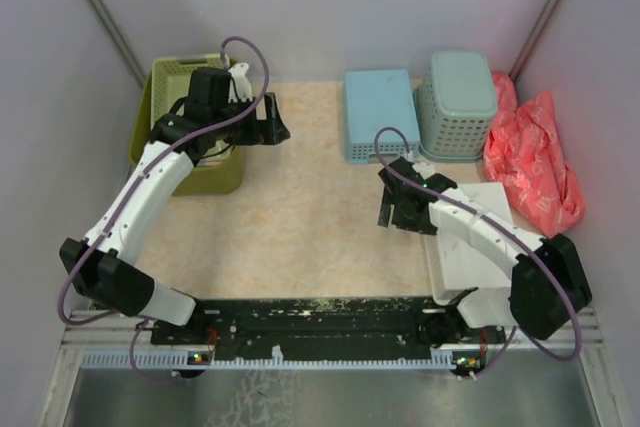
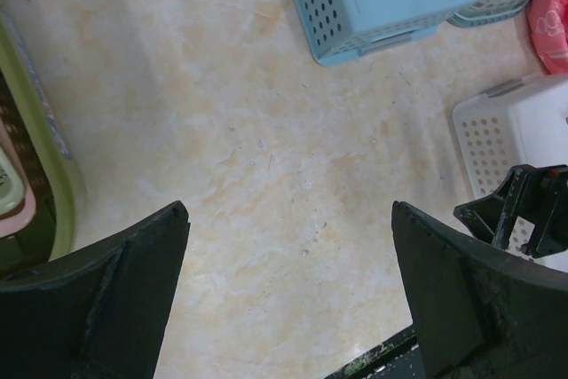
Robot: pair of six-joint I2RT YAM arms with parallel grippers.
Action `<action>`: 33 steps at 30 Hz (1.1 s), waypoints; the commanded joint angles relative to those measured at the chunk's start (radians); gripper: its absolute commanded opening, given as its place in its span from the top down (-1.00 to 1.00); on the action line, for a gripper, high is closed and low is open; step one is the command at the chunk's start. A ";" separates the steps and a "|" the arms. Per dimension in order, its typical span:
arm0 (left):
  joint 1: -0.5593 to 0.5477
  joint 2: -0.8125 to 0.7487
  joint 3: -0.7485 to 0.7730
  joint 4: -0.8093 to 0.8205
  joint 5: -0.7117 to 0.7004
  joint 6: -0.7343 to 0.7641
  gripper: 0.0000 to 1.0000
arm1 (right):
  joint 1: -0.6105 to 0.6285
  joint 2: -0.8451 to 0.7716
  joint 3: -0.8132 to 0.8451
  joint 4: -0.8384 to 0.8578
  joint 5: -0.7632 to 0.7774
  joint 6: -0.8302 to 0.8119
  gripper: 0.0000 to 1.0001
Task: Turn the large container upside down
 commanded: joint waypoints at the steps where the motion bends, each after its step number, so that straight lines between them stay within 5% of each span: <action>1: 0.029 0.031 0.062 -0.055 -0.087 0.024 -0.99 | -0.025 0.047 0.057 -0.150 0.205 0.106 -0.67; 13: 0.073 0.059 0.099 -0.062 -0.126 0.008 -0.99 | -0.094 0.053 0.082 -0.238 0.355 0.140 -0.68; 17: 0.077 0.071 0.099 -0.060 -0.169 -0.009 -0.99 | -0.117 0.015 0.091 -0.152 0.284 0.073 -0.68; 23: 0.078 0.057 0.089 0.065 -0.364 0.022 -0.99 | -0.099 -0.070 0.055 0.134 -0.056 -0.066 -0.68; 28: 0.120 0.231 0.283 0.014 -0.506 0.093 -0.99 | -0.091 -0.116 0.044 0.210 -0.088 -0.070 -0.67; 33: 0.173 0.399 0.372 0.064 -0.471 0.130 -0.83 | -0.090 -0.063 0.125 0.148 -0.049 -0.130 -0.68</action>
